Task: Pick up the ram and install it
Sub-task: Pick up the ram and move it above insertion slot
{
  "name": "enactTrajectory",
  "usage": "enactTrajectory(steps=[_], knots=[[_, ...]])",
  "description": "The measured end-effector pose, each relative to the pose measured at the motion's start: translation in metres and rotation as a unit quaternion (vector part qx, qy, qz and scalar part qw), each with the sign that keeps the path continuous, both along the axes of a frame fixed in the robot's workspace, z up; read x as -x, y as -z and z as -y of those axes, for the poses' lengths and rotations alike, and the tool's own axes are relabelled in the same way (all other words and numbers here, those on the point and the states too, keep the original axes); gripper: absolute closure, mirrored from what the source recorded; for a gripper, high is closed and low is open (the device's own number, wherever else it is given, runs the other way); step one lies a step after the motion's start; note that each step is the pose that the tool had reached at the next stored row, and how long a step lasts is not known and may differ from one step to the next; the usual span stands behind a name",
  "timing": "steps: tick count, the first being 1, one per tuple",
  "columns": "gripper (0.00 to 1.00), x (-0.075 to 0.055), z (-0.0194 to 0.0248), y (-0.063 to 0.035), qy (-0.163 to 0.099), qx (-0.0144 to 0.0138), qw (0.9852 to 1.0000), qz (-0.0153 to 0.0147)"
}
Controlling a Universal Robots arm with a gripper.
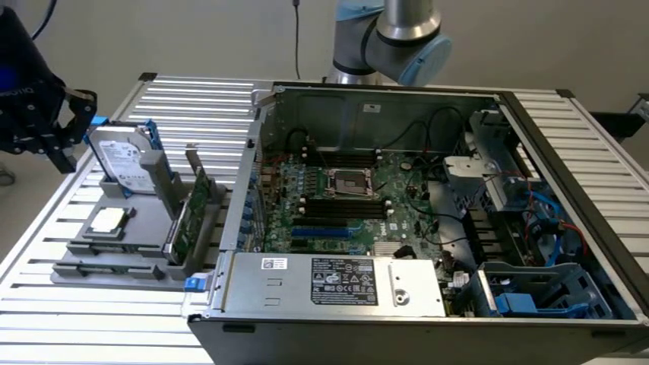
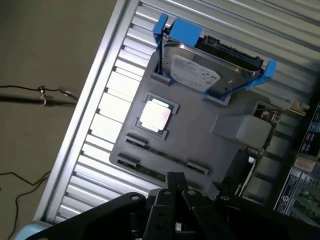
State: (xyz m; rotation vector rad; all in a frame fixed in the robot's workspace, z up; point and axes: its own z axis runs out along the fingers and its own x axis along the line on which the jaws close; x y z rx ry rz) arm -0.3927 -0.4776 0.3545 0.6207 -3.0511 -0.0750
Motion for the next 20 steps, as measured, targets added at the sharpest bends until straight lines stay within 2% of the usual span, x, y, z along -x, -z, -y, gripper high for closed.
enactTrajectory(steps=[5, 9, 12, 15, 18, 20], knots=[[0.89, 0.0, 0.0, 0.0024, -0.045, 0.0, 0.999, -0.0025], [0.89, 0.0, 0.0, 0.0044, -0.082, 0.0002, 0.9967, -0.0033], [0.89, 0.0, 0.0, 0.0057, -0.108, 0.001, 0.9941, -0.0033], [0.89, -0.0001, 0.0001, 0.006, -0.132, 0.005, 0.9912, -0.0037], [0.89, 0.0, 0.0, 0.0063, -0.157, 0.009, 0.9876, -0.0041], [0.89, -0.0001, 0.0001, 0.0069, -0.174, 0.01, 0.9847, -0.0041]])
